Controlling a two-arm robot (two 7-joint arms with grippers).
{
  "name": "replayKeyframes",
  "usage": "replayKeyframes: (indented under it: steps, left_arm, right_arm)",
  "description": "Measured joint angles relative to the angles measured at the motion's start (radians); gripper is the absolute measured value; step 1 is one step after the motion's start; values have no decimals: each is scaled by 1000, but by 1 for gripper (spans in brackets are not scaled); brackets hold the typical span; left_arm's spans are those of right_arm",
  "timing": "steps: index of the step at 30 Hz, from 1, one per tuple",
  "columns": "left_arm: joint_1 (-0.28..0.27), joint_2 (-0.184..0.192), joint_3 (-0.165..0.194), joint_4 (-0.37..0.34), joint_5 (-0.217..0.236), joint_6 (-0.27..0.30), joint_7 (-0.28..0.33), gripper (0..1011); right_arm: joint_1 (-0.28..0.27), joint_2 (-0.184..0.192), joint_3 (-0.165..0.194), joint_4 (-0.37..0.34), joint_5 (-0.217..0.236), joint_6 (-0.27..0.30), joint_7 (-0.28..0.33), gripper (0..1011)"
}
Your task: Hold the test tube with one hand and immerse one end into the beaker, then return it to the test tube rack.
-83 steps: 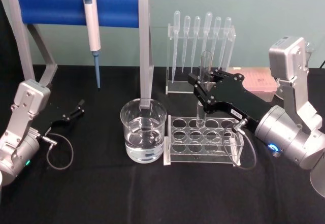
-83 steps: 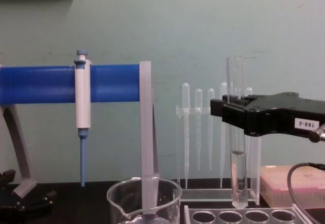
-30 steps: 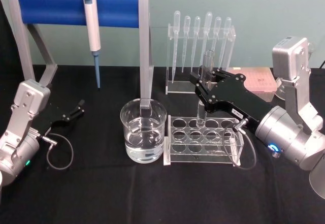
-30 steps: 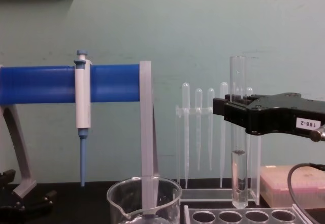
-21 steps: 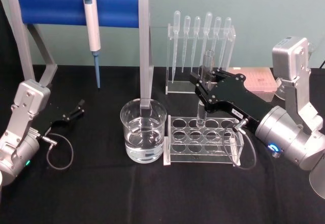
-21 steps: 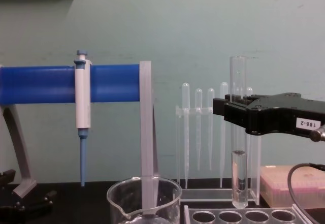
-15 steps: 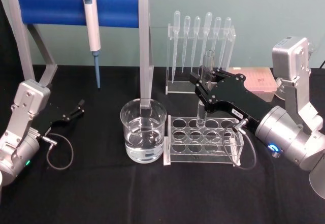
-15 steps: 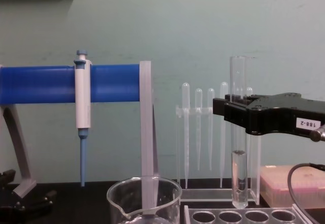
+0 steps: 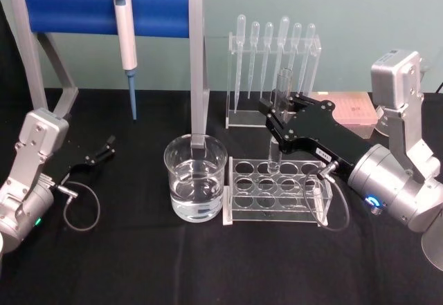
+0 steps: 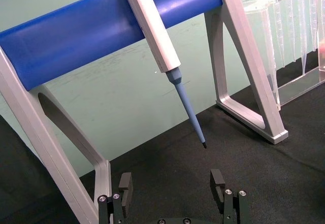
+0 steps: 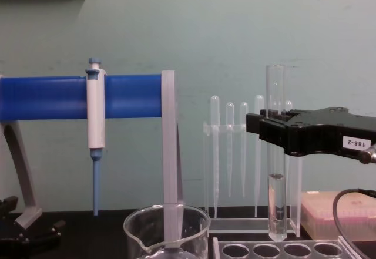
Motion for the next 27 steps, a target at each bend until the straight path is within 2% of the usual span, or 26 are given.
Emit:
replayKeyframes:
  steps: [27]
  left_arm:
    - [0,0,0,0,0,0,0,1000]
  right_arm:
    - [0,0,0,0,0,0,0,225]
